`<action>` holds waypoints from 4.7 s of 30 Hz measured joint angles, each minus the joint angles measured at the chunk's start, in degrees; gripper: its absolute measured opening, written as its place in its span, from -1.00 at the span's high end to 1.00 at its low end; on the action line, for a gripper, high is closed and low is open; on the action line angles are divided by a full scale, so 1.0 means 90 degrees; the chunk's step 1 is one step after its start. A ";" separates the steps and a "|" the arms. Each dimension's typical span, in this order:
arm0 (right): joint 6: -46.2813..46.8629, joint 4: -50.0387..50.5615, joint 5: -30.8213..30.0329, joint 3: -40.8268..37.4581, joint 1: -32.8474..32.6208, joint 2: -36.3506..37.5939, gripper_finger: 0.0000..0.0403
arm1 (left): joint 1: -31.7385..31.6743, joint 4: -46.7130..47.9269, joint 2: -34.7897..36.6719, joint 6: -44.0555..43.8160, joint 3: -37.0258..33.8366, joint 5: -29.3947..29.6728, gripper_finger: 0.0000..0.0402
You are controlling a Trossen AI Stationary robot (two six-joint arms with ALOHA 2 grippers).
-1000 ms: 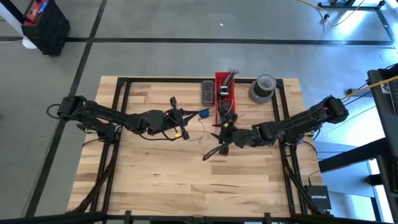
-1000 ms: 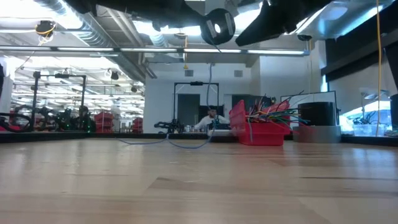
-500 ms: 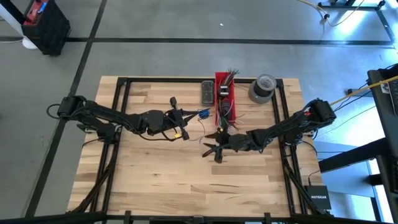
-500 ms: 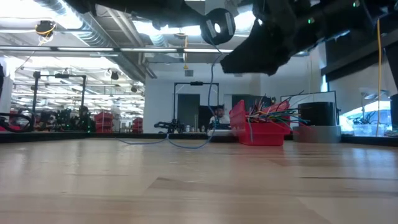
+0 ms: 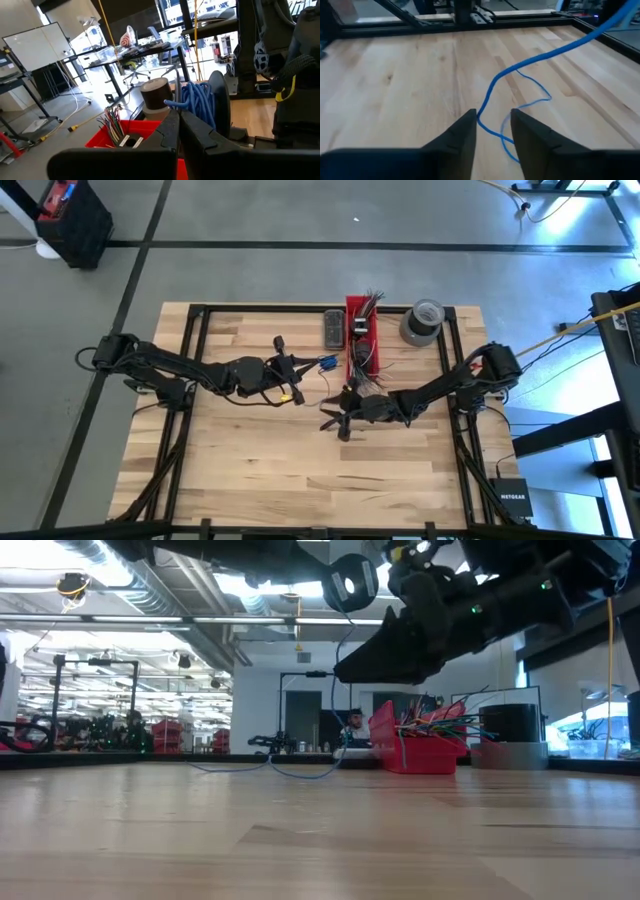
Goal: Coil cords
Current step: Coil the blue wire into the black spool
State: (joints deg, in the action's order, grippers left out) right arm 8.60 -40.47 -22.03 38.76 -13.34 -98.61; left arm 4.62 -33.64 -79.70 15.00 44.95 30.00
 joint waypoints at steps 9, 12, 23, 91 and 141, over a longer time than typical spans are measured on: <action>-0.0010 -0.0333 0.0233 0.0002 -0.0003 -0.0087 0.78 | 0.0000 0.0003 0.0000 0.0019 0.0000 0.0000 1.00; -0.0067 -0.0340 0.0075 0.0002 0.0000 -0.0087 0.94 | 0.0000 -0.0003 0.0000 0.0019 0.0000 0.0000 1.00; -0.0810 0.0077 -0.1021 0.0004 0.0000 -0.0087 0.98 | 0.0375 -0.0058 0.0399 0.0040 0.0000 -0.0050 1.00; -0.1472 0.2703 -0.1759 0.1030 -0.0048 0.1131 0.47 | 0.0075 0.0350 -0.0213 -0.0185 0.0143 0.0318 1.00; -0.1734 -0.0635 -0.0218 -0.0245 0.0801 -0.0084 0.94 | 0.0439 0.0359 0.0187 0.0185 0.0133 0.0321 1.00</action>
State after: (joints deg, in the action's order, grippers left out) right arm -7.00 -46.18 -23.99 36.56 -6.14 -99.37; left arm 8.58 -30.40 -78.02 16.67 46.14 32.88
